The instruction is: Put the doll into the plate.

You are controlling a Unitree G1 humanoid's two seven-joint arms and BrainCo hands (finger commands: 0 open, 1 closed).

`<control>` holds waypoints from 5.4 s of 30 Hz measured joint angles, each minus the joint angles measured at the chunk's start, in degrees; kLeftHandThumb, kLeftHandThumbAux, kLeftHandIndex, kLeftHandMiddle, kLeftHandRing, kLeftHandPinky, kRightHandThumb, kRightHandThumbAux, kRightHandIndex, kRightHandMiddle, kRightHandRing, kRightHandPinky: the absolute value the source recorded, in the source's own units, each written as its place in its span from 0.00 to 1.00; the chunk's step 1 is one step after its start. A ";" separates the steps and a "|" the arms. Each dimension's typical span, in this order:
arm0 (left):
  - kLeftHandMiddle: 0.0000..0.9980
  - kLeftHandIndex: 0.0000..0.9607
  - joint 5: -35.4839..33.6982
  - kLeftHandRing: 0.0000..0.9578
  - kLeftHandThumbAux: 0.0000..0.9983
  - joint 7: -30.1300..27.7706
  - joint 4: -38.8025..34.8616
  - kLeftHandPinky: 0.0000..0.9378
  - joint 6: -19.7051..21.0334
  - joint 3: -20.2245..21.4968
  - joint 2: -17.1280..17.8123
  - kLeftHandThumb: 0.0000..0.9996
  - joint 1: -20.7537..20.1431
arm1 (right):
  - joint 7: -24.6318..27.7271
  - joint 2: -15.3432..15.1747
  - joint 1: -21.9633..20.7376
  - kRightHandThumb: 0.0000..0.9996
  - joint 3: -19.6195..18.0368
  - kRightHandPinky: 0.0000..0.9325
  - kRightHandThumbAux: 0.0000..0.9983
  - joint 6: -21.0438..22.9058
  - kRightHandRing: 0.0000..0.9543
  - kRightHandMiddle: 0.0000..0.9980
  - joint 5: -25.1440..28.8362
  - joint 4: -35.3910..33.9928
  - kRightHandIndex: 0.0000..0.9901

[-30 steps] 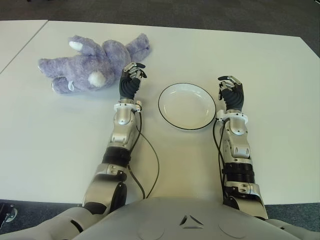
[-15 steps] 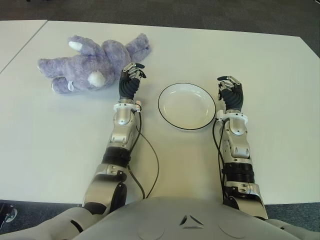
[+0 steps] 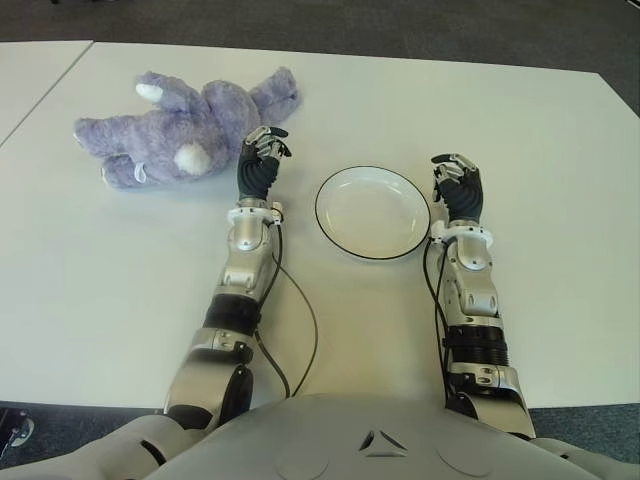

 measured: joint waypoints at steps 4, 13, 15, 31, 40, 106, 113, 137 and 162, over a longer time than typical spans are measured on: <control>0.88 0.46 2.56 0.92 0.70 2.48 -0.19 0.93 -2.32 -1.07 0.61 0.71 0.08 | 0.19 0.04 -0.02 0.71 0.04 0.89 0.72 0.00 0.87 0.82 0.22 0.67 0.45; 0.89 0.46 14.42 0.93 0.70 10.39 0.14 0.94 -7.08 -5.74 5.04 0.71 -0.73 | 0.33 0.70 -1.08 0.71 0.22 0.89 0.72 -0.01 0.87 0.82 0.46 2.54 0.45; 0.89 0.46 17.86 0.93 0.70 12.71 0.06 0.95 -7.02 -6.53 6.68 0.71 -0.81 | 0.46 0.78 -1.49 0.71 0.21 0.89 0.72 -0.01 0.87 0.82 0.46 3.09 0.45; 0.43 0.35 33.68 0.46 0.60 28.64 1.42 0.46 -5.18 -10.17 15.19 0.39 -2.53 | 0.66 0.93 -3.61 0.71 0.24 0.89 0.72 -1.43 0.86 0.81 0.44 7.49 0.45; 0.03 0.03 37.45 0.03 0.27 30.88 5.23 0.03 -1.06 -11.45 20.39 0.29 -5.28 | 0.57 0.61 -4.67 0.71 0.21 0.87 0.72 -3.94 0.85 0.80 0.36 9.65 0.45; 0.00 0.00 44.78 0.00 0.12 19.90 -20.94 0.00 21.30 -7.06 33.36 0.11 5.79 | -0.53 1.33 -7.15 0.71 1.56 0.87 0.72 -6.93 0.86 0.81 -1.25 13.85 0.45; 0.00 0.00 47.03 0.00 0.11 14.06 -26.17 0.00 29.36 -5.99 33.97 0.16 7.57 | -0.14 1.22 -7.37 0.70 1.39 0.86 0.72 -7.31 0.86 0.81 -1.16 14.37 0.45; 0.00 0.00 57.85 0.00 0.14 3.20 -33.59 0.00 46.74 -6.97 31.59 0.13 9.41 | 1.53 0.99 -8.35 0.71 1.34 0.88 0.72 -7.57 0.85 0.81 -0.83 15.83 0.45; 0.00 0.00 51.85 0.00 0.18 7.73 -7.14 0.00 41.69 -7.25 33.57 0.10 -3.52 | 1.64 0.81 -9.03 0.71 1.50 0.87 0.72 -8.65 0.87 0.82 -1.06 17.13 0.45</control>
